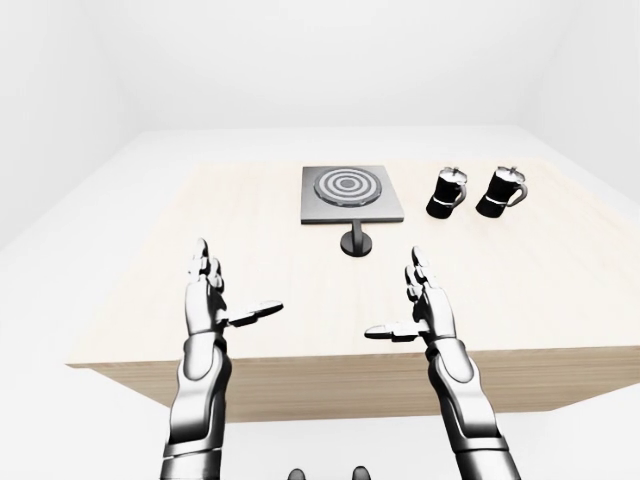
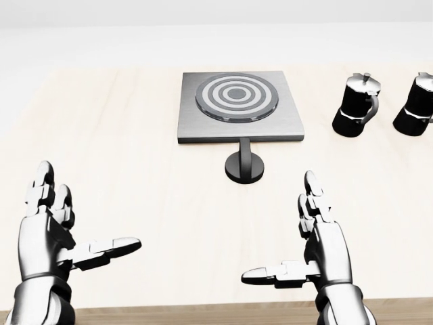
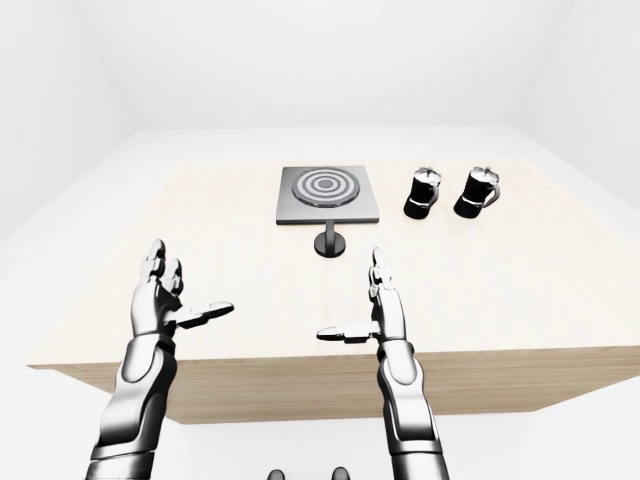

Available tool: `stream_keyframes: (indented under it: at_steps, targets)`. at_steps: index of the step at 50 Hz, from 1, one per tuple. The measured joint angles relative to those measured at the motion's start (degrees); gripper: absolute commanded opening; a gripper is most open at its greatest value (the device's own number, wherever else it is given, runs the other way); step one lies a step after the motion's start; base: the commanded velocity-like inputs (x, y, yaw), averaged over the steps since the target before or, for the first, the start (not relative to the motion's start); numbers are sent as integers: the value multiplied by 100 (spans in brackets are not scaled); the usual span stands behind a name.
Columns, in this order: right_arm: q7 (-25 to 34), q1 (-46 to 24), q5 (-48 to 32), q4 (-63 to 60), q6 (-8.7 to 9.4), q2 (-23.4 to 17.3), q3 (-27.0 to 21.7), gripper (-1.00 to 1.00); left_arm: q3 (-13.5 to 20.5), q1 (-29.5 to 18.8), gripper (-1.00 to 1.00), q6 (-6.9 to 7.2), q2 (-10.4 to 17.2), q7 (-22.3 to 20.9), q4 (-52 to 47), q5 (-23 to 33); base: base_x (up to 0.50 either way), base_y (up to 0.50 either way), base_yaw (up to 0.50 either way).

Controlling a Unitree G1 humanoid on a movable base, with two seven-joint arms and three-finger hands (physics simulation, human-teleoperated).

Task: Turn off the stove.

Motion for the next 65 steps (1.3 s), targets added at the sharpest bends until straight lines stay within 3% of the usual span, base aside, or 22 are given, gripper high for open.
stream_keyframes:
  at_steps: [9,25,39,65]
  targets:
    - [-2,-4,15,0,-37,-4,-6,100,791,-133,100,0,324,1050,-511,-562,0,0,0]
    - [5,-1,-22,-25,-32,-2,18,100,1872,159,100,0,504,2523,-970,-1050,0,0,0]
    - [14,3,-84,-64,28,5,53,100,2325,326,100,0,549,2523,-1076,-1216,0,0,0]
    - [26,-26,-146,-134,188,18,96,100,2442,324,100,0,613,2523,-1033,-1297,0,0,0]
